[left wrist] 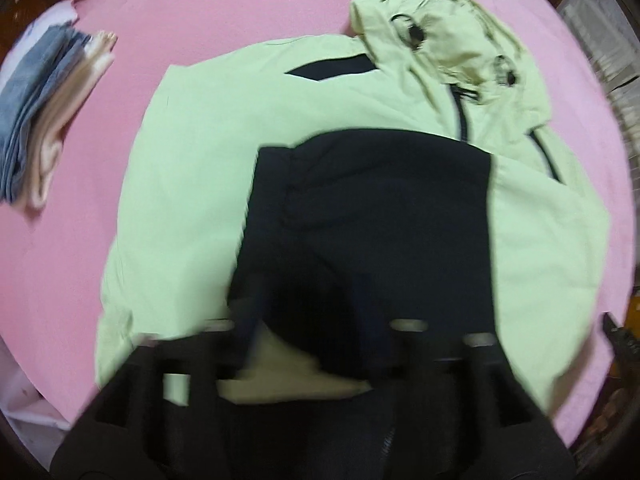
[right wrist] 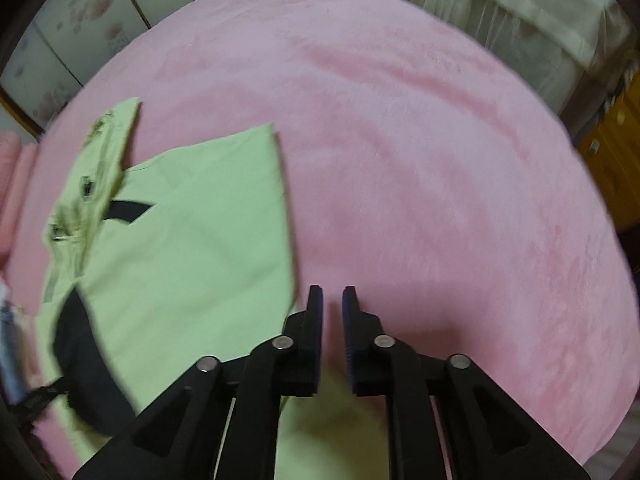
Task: Fold large clothes
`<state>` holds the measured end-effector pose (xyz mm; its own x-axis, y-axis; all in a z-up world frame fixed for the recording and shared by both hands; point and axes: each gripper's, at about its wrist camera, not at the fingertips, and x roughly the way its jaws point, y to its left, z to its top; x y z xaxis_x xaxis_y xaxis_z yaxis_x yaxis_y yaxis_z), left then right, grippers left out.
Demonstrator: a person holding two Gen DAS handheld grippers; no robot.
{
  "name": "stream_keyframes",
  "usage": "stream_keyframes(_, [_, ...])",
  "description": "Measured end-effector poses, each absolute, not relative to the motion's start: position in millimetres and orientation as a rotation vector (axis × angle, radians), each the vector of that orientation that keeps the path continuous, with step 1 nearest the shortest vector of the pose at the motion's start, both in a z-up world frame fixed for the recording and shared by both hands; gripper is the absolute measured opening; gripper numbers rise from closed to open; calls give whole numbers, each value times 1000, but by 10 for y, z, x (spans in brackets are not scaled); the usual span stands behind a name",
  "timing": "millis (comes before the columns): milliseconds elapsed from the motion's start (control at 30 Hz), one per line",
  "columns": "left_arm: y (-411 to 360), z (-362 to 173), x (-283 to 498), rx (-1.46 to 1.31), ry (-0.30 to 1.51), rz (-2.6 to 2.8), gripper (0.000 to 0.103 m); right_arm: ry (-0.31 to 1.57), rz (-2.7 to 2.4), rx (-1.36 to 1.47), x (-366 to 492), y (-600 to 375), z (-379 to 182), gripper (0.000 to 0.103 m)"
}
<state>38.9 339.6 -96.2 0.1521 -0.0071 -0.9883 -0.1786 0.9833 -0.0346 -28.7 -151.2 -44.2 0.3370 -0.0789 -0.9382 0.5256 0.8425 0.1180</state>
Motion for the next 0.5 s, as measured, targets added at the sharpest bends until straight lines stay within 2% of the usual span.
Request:
stream_keyframes(33, [3395, -897, 288, -176, 1408, 111, 71, 1175, -384, 482, -374, -1501, -381, 39])
stream_keyframes(67, [3349, -869, 238, -184, 1406, 101, 71, 1185, -354, 523, -520, -1413, -325, 47])
stream_keyframes(100, [3320, -821, 110, -188, 1416, 81, 71, 1202, -323, 563, -624, -1287, -311, 63])
stream_keyframes(133, [3192, -678, -34, -185, 1431, 70, 71, 1211, -307, 582, -743, -1233, -325, 72])
stream_keyframes(233, [3066, -590, -382, -172, 1477, 47, 71, 1264, -255, 658, -1082, -881, -355, 81])
stream_keyframes(500, [3034, -484, -1079, -121, 1574, 30, 71, 1444, -163, 690, -1749, -71, -579, 86])
